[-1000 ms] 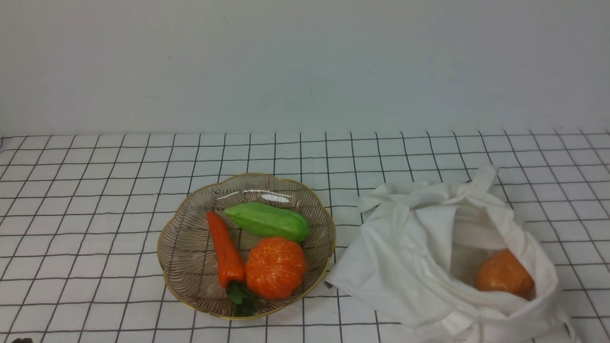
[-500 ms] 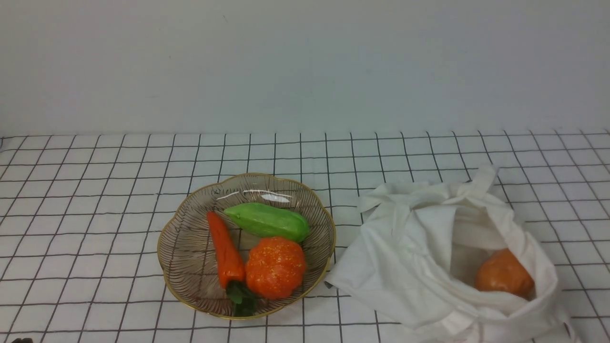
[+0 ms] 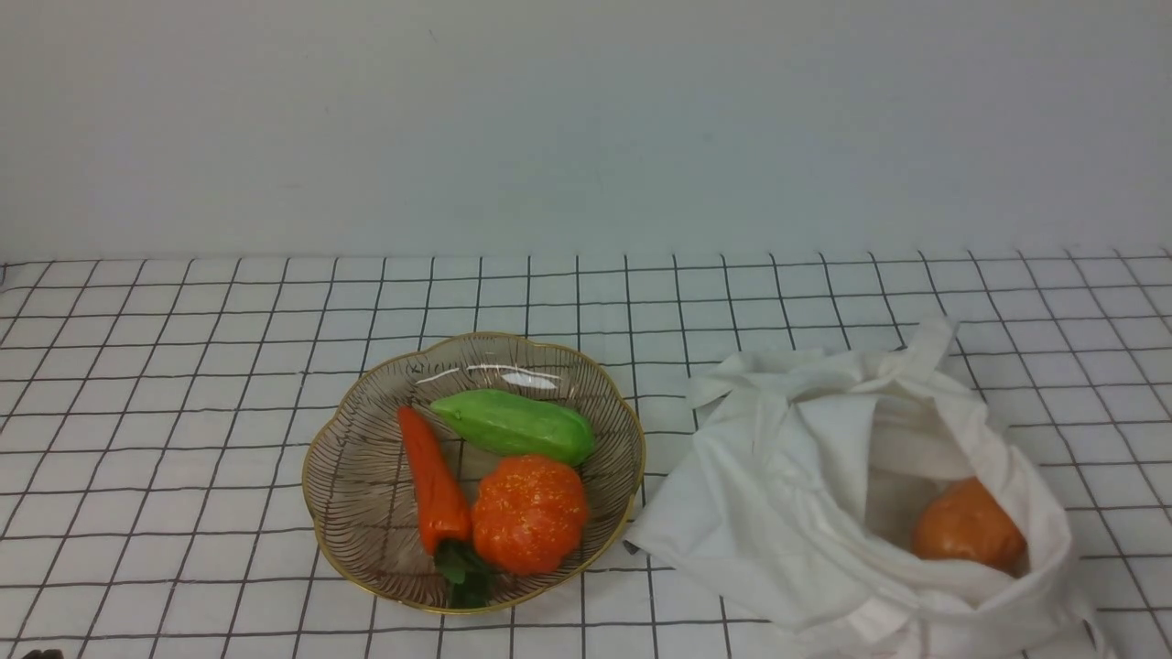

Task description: Take vegetables from bag on white checkered tablecloth place on plate.

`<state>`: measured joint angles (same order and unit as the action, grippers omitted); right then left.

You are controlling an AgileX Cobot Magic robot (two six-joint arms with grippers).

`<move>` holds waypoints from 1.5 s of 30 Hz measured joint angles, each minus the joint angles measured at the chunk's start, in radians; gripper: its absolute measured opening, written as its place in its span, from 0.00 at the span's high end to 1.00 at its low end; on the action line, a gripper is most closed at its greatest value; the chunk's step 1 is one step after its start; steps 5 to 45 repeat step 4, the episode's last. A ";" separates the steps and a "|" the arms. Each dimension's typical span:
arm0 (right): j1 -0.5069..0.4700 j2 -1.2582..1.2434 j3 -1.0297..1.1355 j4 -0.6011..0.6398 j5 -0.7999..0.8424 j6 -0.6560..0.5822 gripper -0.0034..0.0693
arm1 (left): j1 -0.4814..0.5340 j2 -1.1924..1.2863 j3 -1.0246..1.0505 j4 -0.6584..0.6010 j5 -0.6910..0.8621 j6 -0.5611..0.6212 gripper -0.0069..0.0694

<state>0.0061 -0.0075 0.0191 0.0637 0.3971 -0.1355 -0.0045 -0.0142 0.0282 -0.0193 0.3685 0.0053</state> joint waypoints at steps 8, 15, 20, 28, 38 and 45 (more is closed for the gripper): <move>0.000 0.000 0.000 0.000 0.000 0.000 0.97 | 0.000 0.000 0.000 0.000 0.000 0.000 0.92; 0.000 0.000 0.000 0.000 0.000 0.000 0.97 | 0.000 0.000 0.000 0.000 0.000 0.000 0.92; 0.000 0.000 0.000 0.000 0.000 0.000 0.97 | 0.000 0.000 0.000 0.000 0.000 0.000 0.92; 0.000 0.000 0.000 0.000 0.000 0.000 0.97 | 0.000 0.000 0.000 0.000 0.000 0.000 0.92; 0.000 0.000 0.000 0.000 0.000 0.000 0.97 | 0.000 0.000 0.000 0.000 0.000 0.000 0.92; 0.000 0.000 0.000 0.000 0.000 0.000 0.97 | 0.000 0.000 0.000 0.000 0.000 0.000 0.92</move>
